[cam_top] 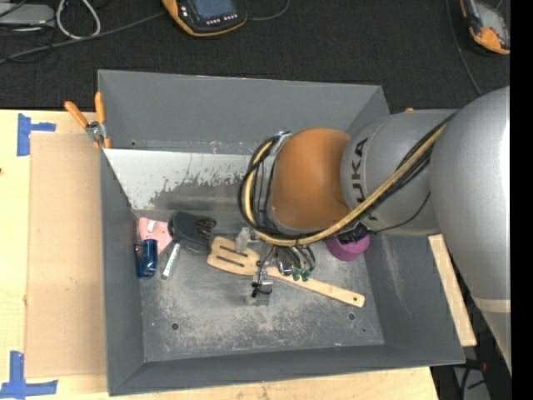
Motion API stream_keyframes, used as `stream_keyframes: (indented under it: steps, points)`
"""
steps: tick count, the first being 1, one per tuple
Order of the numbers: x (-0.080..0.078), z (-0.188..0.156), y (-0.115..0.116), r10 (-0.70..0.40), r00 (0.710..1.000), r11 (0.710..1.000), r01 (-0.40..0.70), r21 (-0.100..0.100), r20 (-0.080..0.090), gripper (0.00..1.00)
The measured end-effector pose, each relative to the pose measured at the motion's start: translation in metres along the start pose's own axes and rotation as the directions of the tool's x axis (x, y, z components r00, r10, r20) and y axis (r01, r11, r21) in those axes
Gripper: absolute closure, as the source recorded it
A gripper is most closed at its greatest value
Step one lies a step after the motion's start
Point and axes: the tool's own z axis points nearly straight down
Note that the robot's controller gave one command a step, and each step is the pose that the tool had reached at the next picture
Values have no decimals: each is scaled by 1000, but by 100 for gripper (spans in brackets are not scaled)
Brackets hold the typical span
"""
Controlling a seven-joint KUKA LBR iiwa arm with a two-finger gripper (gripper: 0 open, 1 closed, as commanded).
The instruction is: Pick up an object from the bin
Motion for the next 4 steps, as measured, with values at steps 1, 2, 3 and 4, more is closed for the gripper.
stream_keyframes:
  steps: [1,2,3,4]
  points:
    - [-9,17,-34,64,998,998,-64,-3,22,0]
    - [-1,15,-4,-5,1000,1000,5,-4,0,100]
    - [-1,15,-5,-4,1000,1000,4,-5,0,100]
    - [-1,11,-5,-1,1000,1000,1,-5,1,100]
